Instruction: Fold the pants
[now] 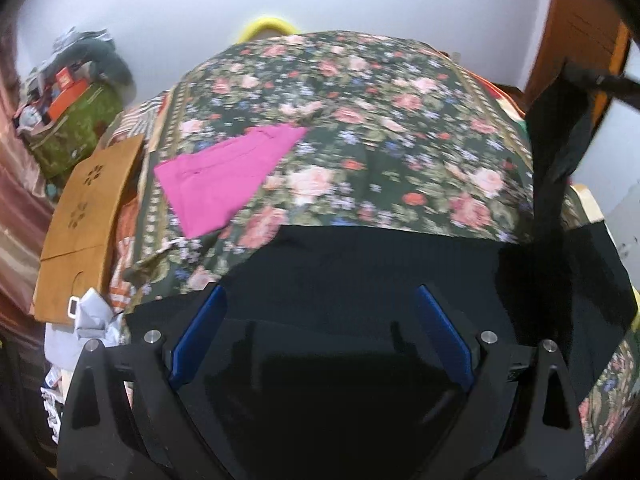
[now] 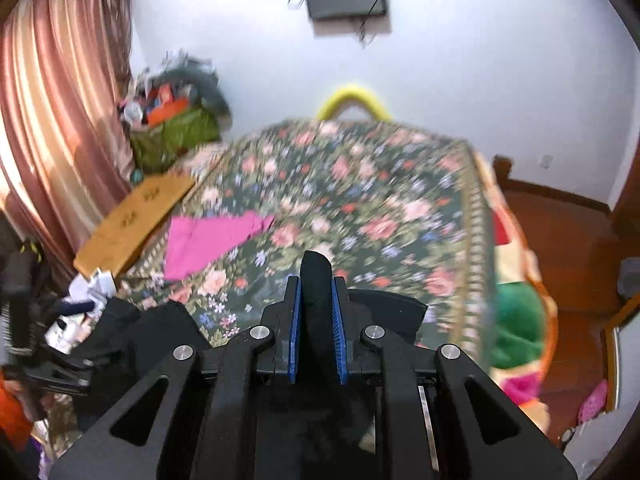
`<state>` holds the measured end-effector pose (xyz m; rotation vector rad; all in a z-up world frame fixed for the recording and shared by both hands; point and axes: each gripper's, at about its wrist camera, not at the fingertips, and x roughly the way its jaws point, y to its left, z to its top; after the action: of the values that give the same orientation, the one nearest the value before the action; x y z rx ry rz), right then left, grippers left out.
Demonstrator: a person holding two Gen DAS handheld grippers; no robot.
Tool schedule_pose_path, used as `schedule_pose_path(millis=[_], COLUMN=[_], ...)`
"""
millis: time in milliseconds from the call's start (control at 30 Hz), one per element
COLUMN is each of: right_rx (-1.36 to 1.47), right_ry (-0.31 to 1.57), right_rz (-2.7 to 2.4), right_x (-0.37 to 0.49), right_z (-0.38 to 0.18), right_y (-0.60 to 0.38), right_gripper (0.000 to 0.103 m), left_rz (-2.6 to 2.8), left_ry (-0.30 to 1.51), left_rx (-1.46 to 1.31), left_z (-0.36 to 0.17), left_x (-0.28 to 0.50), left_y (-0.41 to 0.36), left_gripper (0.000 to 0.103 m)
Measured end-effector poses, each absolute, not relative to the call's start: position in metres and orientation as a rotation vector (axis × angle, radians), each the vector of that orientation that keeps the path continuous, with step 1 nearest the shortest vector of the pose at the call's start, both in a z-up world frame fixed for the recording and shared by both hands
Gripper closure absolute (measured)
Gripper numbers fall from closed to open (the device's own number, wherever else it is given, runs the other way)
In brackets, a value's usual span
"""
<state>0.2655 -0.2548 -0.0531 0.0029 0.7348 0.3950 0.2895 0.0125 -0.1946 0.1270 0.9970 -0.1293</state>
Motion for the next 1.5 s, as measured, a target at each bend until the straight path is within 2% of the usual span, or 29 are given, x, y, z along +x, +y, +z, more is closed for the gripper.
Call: schedule_pose_path(millis=[167, 300, 533, 933, 1100, 1267, 1333, 1433, 1500], right_rx=[0.003, 0.023, 0.075, 0.201, 0.212, 0.2, 0.167, 0.115, 0.094], right_ry=[0.665, 0.651, 0.743, 0.93, 0.965, 0.969, 0.968, 0.952, 0.934], right_rz=[0.362, 0.338, 0.271, 0.143, 0.107, 0.063, 0.031, 0.006, 0.01], right_x=[0.229, 0.206, 0.165, 0.091, 0.074, 0.065, 0.064, 0.06, 0.061], right_z=[-0.023, -0.022, -0.067, -0.155, -0.172, -0.168, -0.163, -0.151, -0.142], right_y=[-0.287, -0.311, -0.354, -0.402, -0.402, -0.402, -0.4, -0.394, -0.388], right_gripper=[0.09, 0.09, 0.09, 0.09, 0.09, 0.085, 0.077, 0.073, 0.065], left_rz=[-0.204, -0.265, -0.317, -0.311, -0.308, -0.312, -0.308, -0.283, -0.263], left_ry=[1.042, 1.082, 1.129, 1.134, 1.121, 1.111, 1.101, 1.049, 1.018], left_rx=[0.173, 0.211, 0.284, 0.231, 0.241, 0.237, 0.239, 0.246, 0.238], left_z=[-0.202, -0.212, -0.234, -0.237, -0.237, -0.235, -0.233, -0.222, -0.214], left_x=[0.28, 0.268, 0.247, 0.245, 0.243, 0.241, 0.239, 0.235, 0.235], left_y=[-0.029, -0.061, -0.103, -0.101, -0.102, -0.1, -0.098, -0.088, -0.078], left_gripper=[0.007, 0.007, 0.007, 0.007, 0.007, 0.007, 0.007, 0.007, 0.007])
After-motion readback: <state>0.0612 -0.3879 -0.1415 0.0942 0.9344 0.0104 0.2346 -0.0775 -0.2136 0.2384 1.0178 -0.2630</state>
